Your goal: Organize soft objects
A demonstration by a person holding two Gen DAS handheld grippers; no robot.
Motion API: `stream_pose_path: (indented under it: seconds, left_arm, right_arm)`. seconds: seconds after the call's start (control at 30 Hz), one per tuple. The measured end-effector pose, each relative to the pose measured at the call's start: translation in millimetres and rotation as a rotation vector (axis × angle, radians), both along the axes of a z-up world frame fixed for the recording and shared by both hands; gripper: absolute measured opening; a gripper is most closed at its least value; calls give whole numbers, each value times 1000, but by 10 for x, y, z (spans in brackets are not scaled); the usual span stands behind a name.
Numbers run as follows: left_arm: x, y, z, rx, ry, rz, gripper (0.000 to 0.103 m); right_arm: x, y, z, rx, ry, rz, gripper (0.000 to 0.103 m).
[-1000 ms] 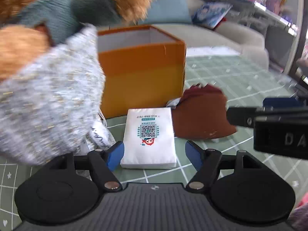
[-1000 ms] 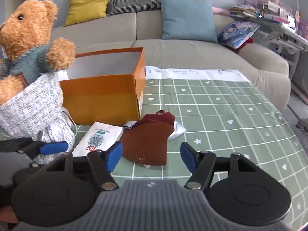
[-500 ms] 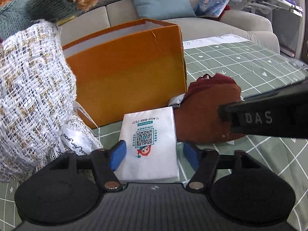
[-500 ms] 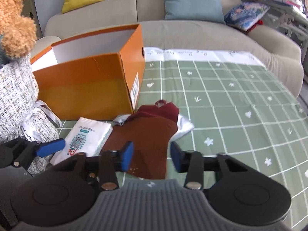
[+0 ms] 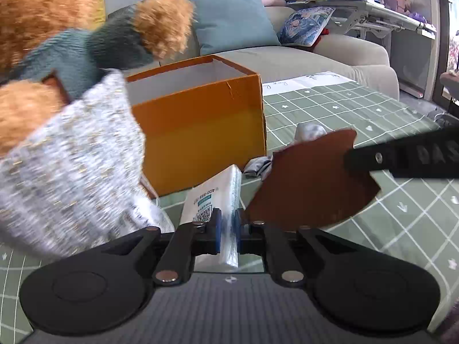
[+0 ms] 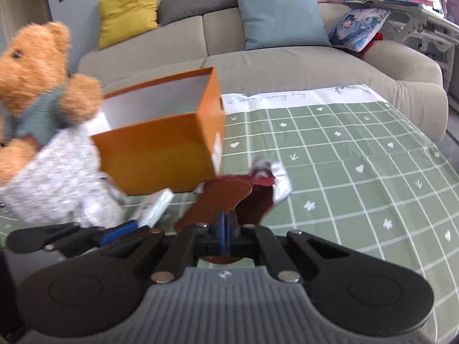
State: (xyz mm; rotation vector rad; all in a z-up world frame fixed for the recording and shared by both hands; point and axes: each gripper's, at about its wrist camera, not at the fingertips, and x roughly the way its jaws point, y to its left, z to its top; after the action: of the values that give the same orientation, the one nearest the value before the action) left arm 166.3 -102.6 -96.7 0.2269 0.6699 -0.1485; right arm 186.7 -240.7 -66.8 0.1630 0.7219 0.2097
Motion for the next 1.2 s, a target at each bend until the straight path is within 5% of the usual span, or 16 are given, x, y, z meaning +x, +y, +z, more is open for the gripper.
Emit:
stream_pose_path:
  seconds: [0.3,0.57,0.6,0.63,0.67,0.7,0.73,1.2]
  left_arm:
    - [-420,135,204,-1,63,-35,7]
    - [-770,74,107,68,166,-131,13]
    - [-786,81,91,58,172,-134,16]
    - [-796,79,80,49,177,-145,33]
    - [-802,78,71,52,179,-147,45]
    - [-814,90,76,47,169,-140,73]
    - [-830,122,82,42,159,-135,89]
    - [-702,355,-132,85,123,-55,96]
  right_arm:
    - [-540,94,32,7,120,33,0]
    - [-600,-10,-196,-49,223,-28,6]
    - [-614,-24,-226,-48,225,-23,6]
    - [-626,-31,-238,-43,227,-21,7]
    - [-632,-33,-249,-43,226,-17,21]
    - [-635,-33,-252,-45,223,-16,44]
    - [-642,-34,-256,-47,212,-19,52]
    - [-445,150,-548,-117,187,23,76]
